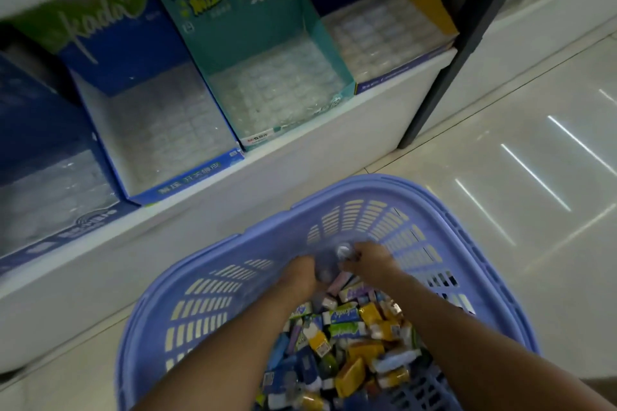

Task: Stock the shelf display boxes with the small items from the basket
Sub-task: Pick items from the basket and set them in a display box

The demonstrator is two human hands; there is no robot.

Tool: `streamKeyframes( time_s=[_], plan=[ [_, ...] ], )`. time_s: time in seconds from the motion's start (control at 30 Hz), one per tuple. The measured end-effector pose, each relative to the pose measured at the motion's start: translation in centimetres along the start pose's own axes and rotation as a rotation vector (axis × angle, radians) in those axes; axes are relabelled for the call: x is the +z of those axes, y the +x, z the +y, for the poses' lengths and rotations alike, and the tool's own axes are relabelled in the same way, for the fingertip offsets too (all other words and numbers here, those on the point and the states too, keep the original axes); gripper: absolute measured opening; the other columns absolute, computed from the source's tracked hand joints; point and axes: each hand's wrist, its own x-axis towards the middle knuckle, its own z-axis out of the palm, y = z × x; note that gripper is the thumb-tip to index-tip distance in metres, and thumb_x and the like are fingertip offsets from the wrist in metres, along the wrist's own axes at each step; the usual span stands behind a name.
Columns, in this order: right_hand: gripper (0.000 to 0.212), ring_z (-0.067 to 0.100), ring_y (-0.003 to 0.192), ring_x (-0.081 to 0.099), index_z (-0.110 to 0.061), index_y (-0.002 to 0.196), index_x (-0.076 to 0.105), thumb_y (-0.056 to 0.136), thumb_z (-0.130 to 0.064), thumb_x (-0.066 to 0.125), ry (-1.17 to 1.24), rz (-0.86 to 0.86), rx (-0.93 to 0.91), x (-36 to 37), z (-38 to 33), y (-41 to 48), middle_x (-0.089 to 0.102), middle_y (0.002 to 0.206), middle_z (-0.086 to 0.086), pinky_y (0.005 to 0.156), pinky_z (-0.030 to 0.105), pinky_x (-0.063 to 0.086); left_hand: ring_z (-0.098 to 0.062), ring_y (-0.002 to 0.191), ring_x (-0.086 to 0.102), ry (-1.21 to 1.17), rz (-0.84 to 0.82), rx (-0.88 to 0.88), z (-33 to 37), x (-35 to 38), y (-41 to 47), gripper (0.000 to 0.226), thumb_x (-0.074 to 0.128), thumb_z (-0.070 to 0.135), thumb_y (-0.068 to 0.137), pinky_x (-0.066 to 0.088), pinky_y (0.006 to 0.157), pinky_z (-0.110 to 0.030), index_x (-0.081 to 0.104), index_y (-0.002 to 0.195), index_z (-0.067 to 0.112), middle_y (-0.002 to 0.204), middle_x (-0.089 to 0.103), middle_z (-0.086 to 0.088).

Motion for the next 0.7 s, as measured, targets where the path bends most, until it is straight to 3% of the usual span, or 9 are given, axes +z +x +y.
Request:
streamKeyframes(
  time_s=[0.07,0.17,0.23,0.3,0.4,0.47,0.53,0.63,0.7],
  plan=[
    [0.035,0.028,0.099,0.061,-0.004,0.117,0.059,0.094,-0.03,0.056,0.107,-0.087,0.018,-0.7,-0.6,-1.2,0.062,0.108,0.019,0.091,0.038,0.049,-0.011,0.083,0.049,-0.118,0.042,-0.066,-0.2,-1.7,-1.0,0.018,0.067,0.029,0.083,0.042,0.075,-0.023,0.052,0.083,0.021,0.087,0.054,0.003],
    [0.038,0.021,0.074,0.056,0.004,0.12,0.057,0.095,-0.025,0.056,0.565,-0.371,0.031,-1.9,-1.5,-3.9,0.057,0.088,0.012,0.083,0.037,0.053,-0.015,0.085,0.057,-0.132,0.046,-0.004,-0.4,-4.7,-4.1,0.017,0.067,0.032,0.083,0.04,0.073,-0.021,0.055,0.089,0.022,0.091,0.06,-0.001],
    [0.039,0.023,0.079,0.055,0.0,0.124,0.056,0.095,-0.025,0.055,0.779,-0.507,-0.076,-2.7,-1.8,-5.8,0.057,0.095,0.012,0.076,0.034,0.051,-0.02,0.089,0.06,-0.101,0.0,0.048,-0.7,-7.1,-7.2,0.02,0.067,0.034,0.084,0.037,0.068,-0.023,0.057,0.094,0.02,0.096,0.064,-0.004],
    [0.033,0.023,0.082,0.055,-0.004,0.114,0.061,0.09,-0.027,0.06,0.878,-0.577,-0.223,-3.4,-2.7,-7.8,0.059,0.095,0.009,0.071,0.03,0.049,-0.017,0.083,0.058,-0.096,0.009,0.107,-1.4,-9.7,-10.9,0.026,0.068,0.038,0.084,0.036,0.063,-0.027,0.057,0.099,0.02,0.095,0.062,-0.002],
    [0.036,0.012,0.06,0.051,-0.01,0.09,0.061,0.073,-0.041,0.072,0.771,-0.463,-0.395,-4.3,-5.7,-11.2,0.055,0.067,-0.001,0.056,0.023,0.045,-0.005,0.073,0.055,-0.235,0.112,0.133,-2.7,-12.7,-16.4,0.027,0.069,0.038,0.084,0.043,0.068,-0.023,0.058,0.104,0.024,0.085,0.059,0.009],
    [0.035,0.01,0.06,0.05,-0.015,0.084,0.062,0.066,-0.042,0.075,0.666,-0.307,-0.524,-4.8,-8.2,-13.3,0.053,0.066,0.0,0.057,0.022,0.044,-0.002,0.069,0.055,-0.414,0.23,0.144,-3.7,-13.5,-19.9,0.02,0.071,0.032,0.083,0.044,0.067,-0.018,0.059,0.096,0.024,0.081,0.061,0.007],
    [0.027,0.01,0.069,0.057,-0.024,0.086,0.067,0.065,-0.038,0.076,0.62,-0.214,-0.66,-5.1,-11.0,-15.2,0.061,0.073,0.002,0.063,0.024,0.048,0.001,0.065,0.053,-0.517,0.4,0.141,-4.8,-13.9,-22.7,0.015,0.073,0.028,0.081,0.043,0.064,-0.015,0.058,0.085,0.026,0.076,0.061,0.006],
    [0.03,0.017,0.085,0.059,-0.037,0.099,0.071,0.069,-0.037,0.074,0.545,-0.108,-0.796,-5.0,-15.7,-17.7,0.069,0.091,0.0,0.078,0.031,0.052,0.002,0.061,0.053,-0.585,0.625,0.088,-7.2,-14.4,-25.7,0.015,0.073,0.026,0.081,0.044,0.064,-0.02,0.058,0.081,0.024,0.072,0.061,0.007],
    [0.033,0.007,0.078,0.057,-0.031,0.111,0.068,0.078,-0.028,0.071,0.514,-0.032,-0.876,-4.3,-18.8,-18.6,0.063,0.082,-0.013,0.071,0.021,0.049,-0.004,0.064,0.055,-0.617,0.725,0.053,-8.9,-14.8,-27.2,0.013,0.071,0.027,0.082,0.044,0.066,-0.022,0.059,0.083,0.021,0.075,0.064,0.002]
  ],
)
